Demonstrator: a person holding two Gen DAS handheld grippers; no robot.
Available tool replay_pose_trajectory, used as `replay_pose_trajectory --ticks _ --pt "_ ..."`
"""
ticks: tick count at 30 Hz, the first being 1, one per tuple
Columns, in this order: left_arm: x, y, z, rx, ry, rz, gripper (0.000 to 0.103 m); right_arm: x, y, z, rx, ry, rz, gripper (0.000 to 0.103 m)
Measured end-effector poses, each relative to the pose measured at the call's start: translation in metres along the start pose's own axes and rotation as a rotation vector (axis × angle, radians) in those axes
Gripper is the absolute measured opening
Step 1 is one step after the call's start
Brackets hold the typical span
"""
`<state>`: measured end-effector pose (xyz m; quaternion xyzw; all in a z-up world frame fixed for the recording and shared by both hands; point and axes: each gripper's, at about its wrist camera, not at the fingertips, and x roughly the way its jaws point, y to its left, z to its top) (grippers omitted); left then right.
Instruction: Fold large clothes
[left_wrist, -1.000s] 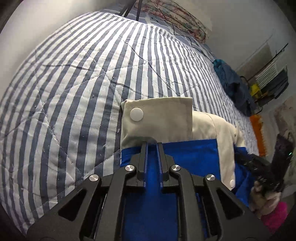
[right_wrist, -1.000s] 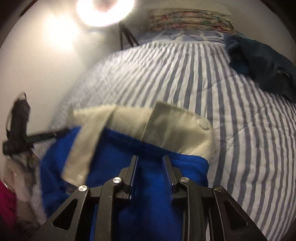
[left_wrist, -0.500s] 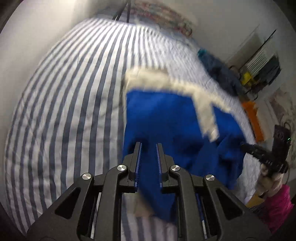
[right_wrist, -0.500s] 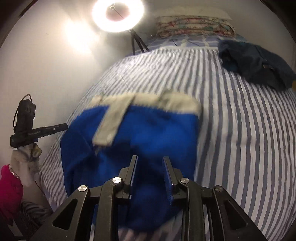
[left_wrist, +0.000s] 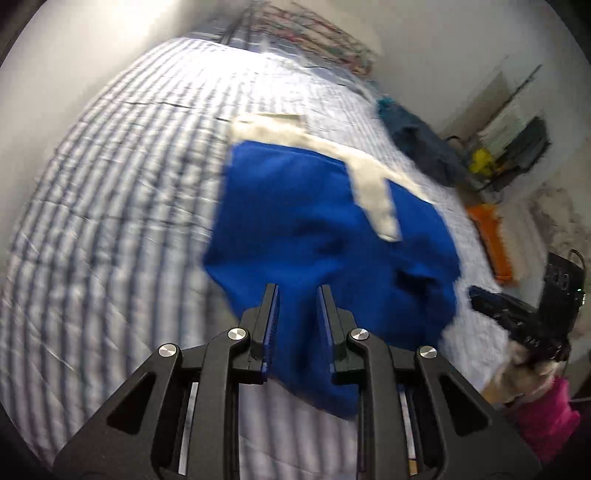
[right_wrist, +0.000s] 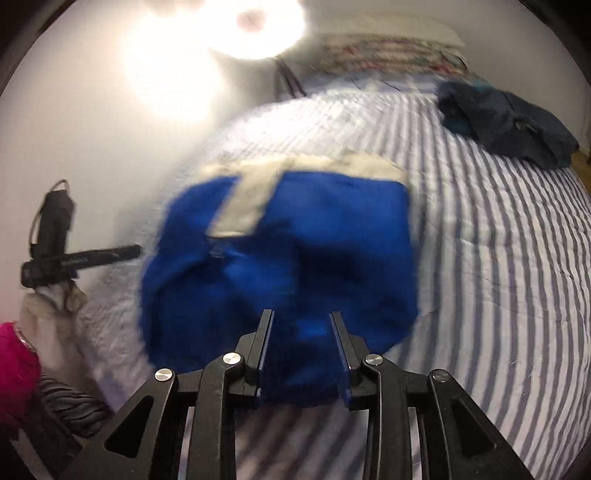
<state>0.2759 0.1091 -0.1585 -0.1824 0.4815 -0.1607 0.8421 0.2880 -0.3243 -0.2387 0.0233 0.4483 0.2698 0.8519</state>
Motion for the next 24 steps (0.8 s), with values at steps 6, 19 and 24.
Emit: replay_pose_trajectory --ticks 6,19,24 --pt "0.021 -0.01 0.002 0.014 0.056 -0.014 0.02 0.031 0.067 -0.008 -0.042 0.065 0.239 0.038" --pt "0.068 0.0 0.027 0.019 0.107 -0.006 0.02 0.112 0.119 -0.024 -0.111 0.143 0.3 0.011" --pt "0.076 -0.005 0.025 0.033 0.101 0.007 0.02 0.1 0.135 -0.028 -0.231 0.135 0.287 0.009"
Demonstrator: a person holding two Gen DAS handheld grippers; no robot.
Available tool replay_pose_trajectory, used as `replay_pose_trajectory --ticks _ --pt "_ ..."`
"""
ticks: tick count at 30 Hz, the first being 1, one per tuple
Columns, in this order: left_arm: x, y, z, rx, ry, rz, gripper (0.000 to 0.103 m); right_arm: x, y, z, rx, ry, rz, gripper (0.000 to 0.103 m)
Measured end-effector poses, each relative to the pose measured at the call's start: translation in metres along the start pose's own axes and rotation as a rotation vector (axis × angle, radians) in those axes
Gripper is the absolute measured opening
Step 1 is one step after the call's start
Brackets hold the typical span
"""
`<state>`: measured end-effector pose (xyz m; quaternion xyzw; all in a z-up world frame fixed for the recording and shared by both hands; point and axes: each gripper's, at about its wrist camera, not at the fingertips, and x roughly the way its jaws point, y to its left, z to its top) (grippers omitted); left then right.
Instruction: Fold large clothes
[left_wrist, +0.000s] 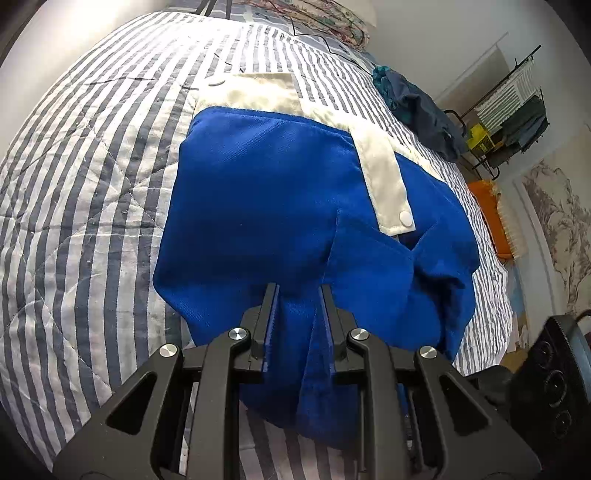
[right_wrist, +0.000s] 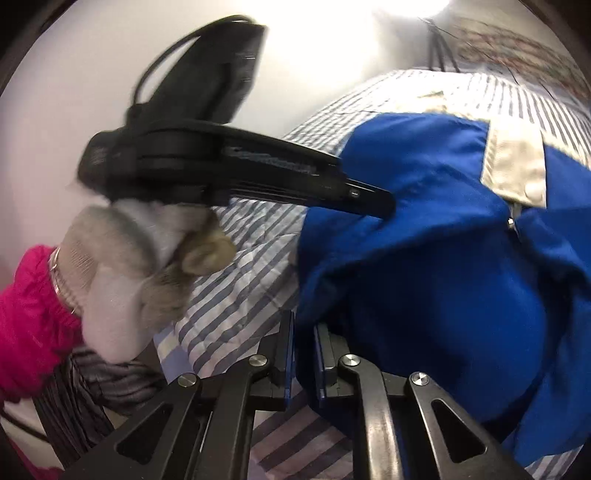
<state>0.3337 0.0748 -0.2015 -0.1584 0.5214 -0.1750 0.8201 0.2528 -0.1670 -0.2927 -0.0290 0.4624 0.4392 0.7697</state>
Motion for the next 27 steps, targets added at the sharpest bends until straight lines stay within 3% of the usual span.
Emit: replay_pose_trajectory --ticks 4,6,8,9,11,12,16,20,21,23,25,27 --pt "-0.009 0.001 0.003 0.0 -0.019 0.019 0.02 -0.025 0.003 -0.001 -0.021 0.005 0.062 0.013" --pt "-0.024 0.003 0.004 -0.006 -0.054 0.015 0.02 -0.057 -0.004 0.0 -0.006 -0.054 0.079 0.027" --pt "-0.036 0.006 0.008 -0.021 -0.089 0.003 0.022 -0.094 -0.023 0.001 0.036 -0.123 0.043 0.029" --pt "-0.042 0.01 0.011 -0.035 -0.108 0.009 0.026 -0.107 -0.034 0.001 0.058 -0.146 0.008 0.029" --pt "-0.048 0.019 0.017 -0.085 -0.136 0.041 0.062 -0.134 -0.064 -0.003 0.134 -0.192 -0.106 0.03" --pt "-0.05 0.026 0.02 -0.124 -0.155 0.039 0.062 -0.143 -0.08 -0.004 0.177 -0.21 -0.157 0.032" --pt "-0.043 0.047 0.03 -0.227 -0.153 -0.012 0.062 -0.148 -0.133 -0.013 0.318 -0.217 -0.299 0.025" --pt "-0.03 0.065 0.038 -0.308 -0.112 -0.063 0.064 -0.141 -0.166 -0.02 0.396 -0.17 -0.315 0.025" --pt "-0.026 0.07 0.04 -0.336 -0.093 -0.081 0.064 -0.141 -0.172 -0.021 0.416 -0.176 -0.296 0.032" --pt "-0.023 0.079 0.044 -0.382 -0.088 -0.12 0.064 -0.144 -0.183 -0.017 0.457 -0.209 -0.254 0.045" --pt "-0.027 0.084 0.048 -0.405 -0.117 -0.14 0.064 -0.154 -0.196 -0.011 0.498 -0.267 -0.205 0.045" --pt "-0.031 0.084 0.054 -0.382 -0.139 -0.121 0.064 -0.158 -0.194 0.0 0.48 -0.326 -0.243 0.04"
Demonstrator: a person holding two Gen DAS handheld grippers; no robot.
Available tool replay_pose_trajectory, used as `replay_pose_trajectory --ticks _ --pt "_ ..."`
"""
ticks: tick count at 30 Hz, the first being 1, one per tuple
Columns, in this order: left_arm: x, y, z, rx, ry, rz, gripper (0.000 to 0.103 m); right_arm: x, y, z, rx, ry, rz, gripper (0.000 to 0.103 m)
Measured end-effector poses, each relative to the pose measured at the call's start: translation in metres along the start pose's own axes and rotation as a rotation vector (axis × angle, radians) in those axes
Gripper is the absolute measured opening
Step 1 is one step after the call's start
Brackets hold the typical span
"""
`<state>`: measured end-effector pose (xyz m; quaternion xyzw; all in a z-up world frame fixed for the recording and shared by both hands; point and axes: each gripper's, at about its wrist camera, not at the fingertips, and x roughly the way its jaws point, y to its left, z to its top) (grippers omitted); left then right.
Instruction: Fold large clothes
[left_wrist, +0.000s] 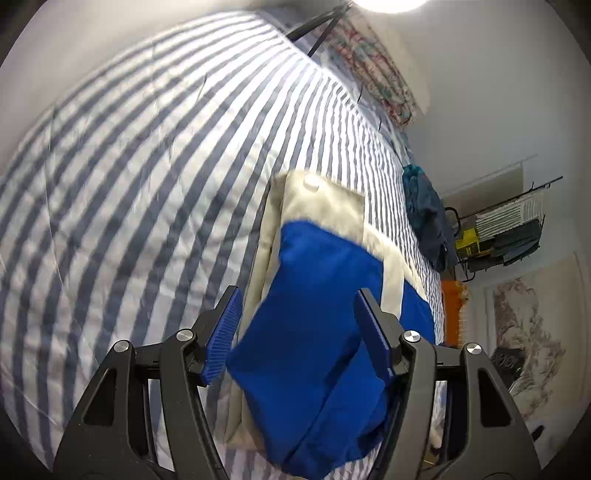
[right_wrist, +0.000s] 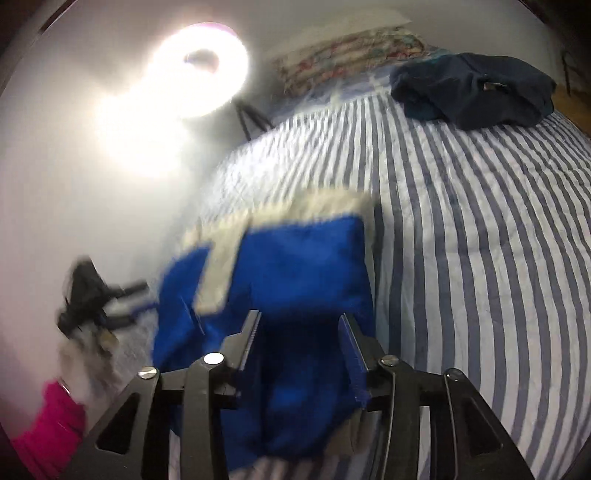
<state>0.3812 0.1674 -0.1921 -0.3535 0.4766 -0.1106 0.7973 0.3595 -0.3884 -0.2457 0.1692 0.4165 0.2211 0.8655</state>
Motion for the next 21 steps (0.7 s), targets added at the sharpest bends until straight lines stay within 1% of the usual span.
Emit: replay_pose_trajectory --ticks 1,2,3,5,7,9,10,11,12,13,14,15,16,18,20,21 --pt "0.001 -0.003 0.003 0.023 -0.01 0.026 0.064 0.0 0.004 0.006 -0.037 -0.018 -0.031 0.032" --pt "0.002 -0.003 0.005 0.033 -0.011 0.044 0.064 0.004 0.008 0.01 -0.069 -0.018 -0.047 0.028" --pt "0.004 -0.003 0.007 0.033 -0.012 0.059 0.064 0.012 0.012 0.012 -0.1 0.002 -0.074 0.025" --pt "0.01 0.0 0.012 0.019 -0.003 0.061 0.064 0.029 0.013 0.005 -0.113 0.062 -0.131 0.025" --pt "0.016 0.002 0.013 0.024 0.006 0.084 0.064 0.039 0.01 -0.007 -0.097 0.111 -0.162 0.025" --pt "0.021 0.005 0.012 0.037 0.021 0.097 0.064 0.047 0.01 -0.02 -0.149 0.141 -0.207 0.025" --pt "0.023 0.007 0.011 0.036 0.029 0.093 0.064 0.047 0.011 -0.02 -0.176 0.139 -0.214 0.025" --pt "0.025 0.008 0.011 0.033 0.036 0.078 0.064 0.043 0.012 -0.017 -0.179 0.139 -0.206 0.025" --pt "0.026 0.009 0.012 0.028 0.041 0.056 0.064 0.036 0.009 -0.013 -0.155 0.134 -0.173 0.026" --pt "0.027 0.012 0.012 0.018 0.048 0.027 0.064 0.029 0.005 -0.009 -0.126 0.127 -0.134 0.032" --pt "0.031 0.013 0.014 0.006 0.058 0.006 0.065 0.022 0.001 -0.004 -0.091 0.115 -0.076 0.036" --pt "0.032 0.017 0.015 -0.011 0.072 -0.021 0.067 0.016 -0.004 -0.001 -0.075 0.107 -0.05 0.048" --pt "0.034 0.022 0.013 -0.028 0.084 -0.043 0.071 0.015 -0.008 0.003 -0.06 0.098 -0.029 0.06" --pt "0.039 0.031 0.011 -0.063 0.112 -0.085 0.072 0.017 -0.021 0.005 -0.012 0.101 0.014 0.067" --pt "0.043 0.037 0.009 -0.091 0.132 -0.104 0.072 0.033 -0.039 0.003 0.06 0.154 0.072 0.067" --pt "0.047 0.04 0.009 -0.1 0.143 -0.108 0.072 0.036 -0.044 -0.001 0.08 0.174 0.08 0.067"
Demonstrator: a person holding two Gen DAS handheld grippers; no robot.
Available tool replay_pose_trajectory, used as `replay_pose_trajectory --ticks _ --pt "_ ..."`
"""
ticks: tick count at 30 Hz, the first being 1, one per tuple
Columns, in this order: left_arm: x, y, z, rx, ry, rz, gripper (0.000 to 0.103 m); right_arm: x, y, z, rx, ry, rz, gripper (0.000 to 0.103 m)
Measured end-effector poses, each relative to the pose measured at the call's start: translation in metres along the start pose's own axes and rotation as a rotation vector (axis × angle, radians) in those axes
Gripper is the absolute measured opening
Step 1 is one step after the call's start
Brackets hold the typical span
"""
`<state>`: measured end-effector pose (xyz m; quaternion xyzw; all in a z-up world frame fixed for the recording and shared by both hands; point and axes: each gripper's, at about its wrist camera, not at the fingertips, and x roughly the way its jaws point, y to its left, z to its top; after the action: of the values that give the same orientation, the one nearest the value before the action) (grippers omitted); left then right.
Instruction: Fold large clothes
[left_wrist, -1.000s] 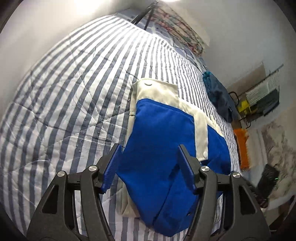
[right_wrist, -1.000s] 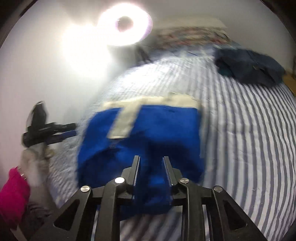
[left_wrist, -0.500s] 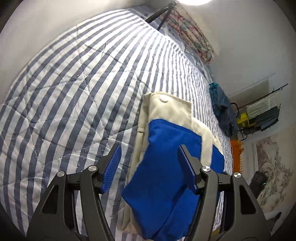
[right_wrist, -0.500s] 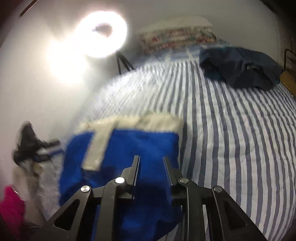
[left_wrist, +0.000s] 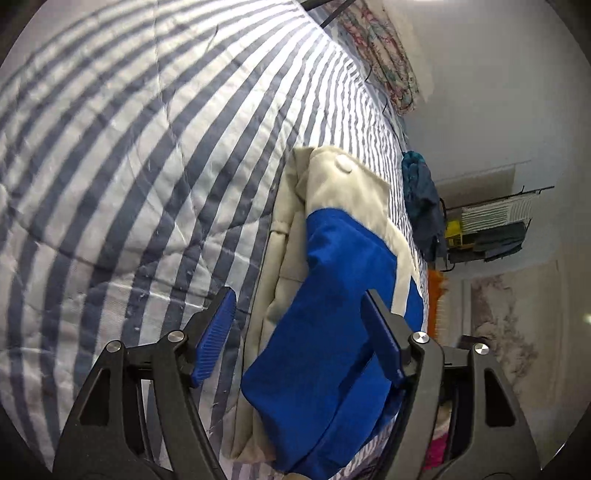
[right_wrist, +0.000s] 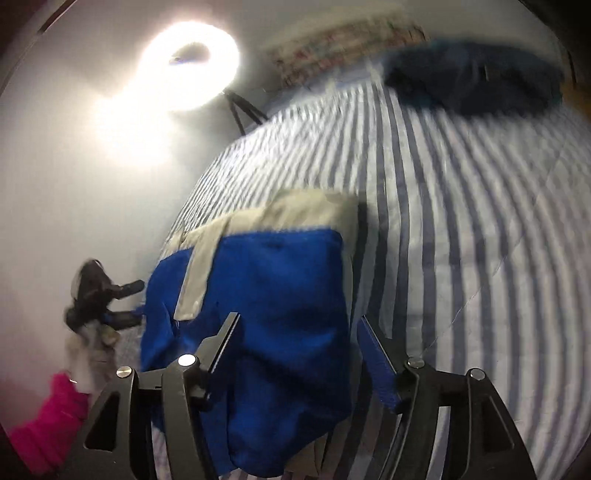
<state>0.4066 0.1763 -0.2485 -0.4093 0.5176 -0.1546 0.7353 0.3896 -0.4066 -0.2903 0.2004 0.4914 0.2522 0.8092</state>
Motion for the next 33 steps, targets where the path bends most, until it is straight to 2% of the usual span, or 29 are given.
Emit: replay_pose_trajectory --ticks 2,6,9,11,13,15,17,18,21,23,26,28,30,31,32,33 --pt "0.006 0.005 0.001 -0.009 0.012 -0.001 0.072 0.014 -0.012 0.0 0.03 0.029 0.013 0.067" --pt "0.016 0.012 0.004 -0.021 0.029 -0.036 0.072 0.023 -0.024 -0.003 0.111 0.042 0.151 0.067" --pt "0.022 0.009 0.006 -0.007 0.026 -0.047 0.072 0.028 -0.025 0.001 0.113 0.037 0.191 0.067" --pt "0.027 0.002 0.009 0.014 0.021 -0.035 0.072 0.033 -0.021 0.003 0.108 0.037 0.209 0.067" --pt "0.034 -0.013 0.009 0.053 0.018 0.013 0.072 0.041 -0.016 0.003 0.104 0.042 0.216 0.063" --pt "0.046 -0.038 0.005 0.163 0.037 0.09 0.063 0.046 -0.009 0.003 0.093 0.037 0.194 0.062" --pt "0.057 -0.058 -0.002 0.258 0.029 0.176 0.063 0.048 0.002 0.001 0.072 0.051 0.157 0.058" --pt "0.06 -0.065 -0.005 0.284 0.021 0.208 0.062 0.048 0.007 0.001 0.057 0.054 0.135 0.052" --pt "0.056 -0.07 -0.006 0.28 0.009 0.207 0.051 0.043 0.019 0.001 0.008 0.048 0.079 0.042" --pt "0.051 -0.075 -0.009 0.296 -0.004 0.203 0.04 0.038 0.031 -0.001 -0.044 0.032 0.037 0.039" --pt "0.042 -0.087 -0.017 0.352 -0.029 0.226 0.034 0.032 0.047 -0.001 -0.11 0.017 -0.019 0.035" --pt "0.042 -0.09 -0.018 0.357 -0.036 0.221 0.035 0.028 0.053 0.0 -0.141 0.015 -0.042 0.034" --pt "0.039 -0.08 -0.023 0.32 -0.04 0.21 0.042 0.028 0.052 0.0 -0.131 0.025 -0.052 0.034" --pt "0.041 -0.076 -0.022 0.301 -0.041 0.206 0.05 0.029 0.05 -0.001 -0.118 0.028 -0.053 0.036" --pt "0.041 -0.069 -0.023 0.287 -0.039 0.209 0.063 0.03 0.048 0.0 -0.106 0.031 -0.054 0.038" --pt "0.039 -0.061 -0.023 0.268 -0.032 0.215 0.07 0.031 0.045 -0.001 -0.096 0.037 -0.057 0.044"
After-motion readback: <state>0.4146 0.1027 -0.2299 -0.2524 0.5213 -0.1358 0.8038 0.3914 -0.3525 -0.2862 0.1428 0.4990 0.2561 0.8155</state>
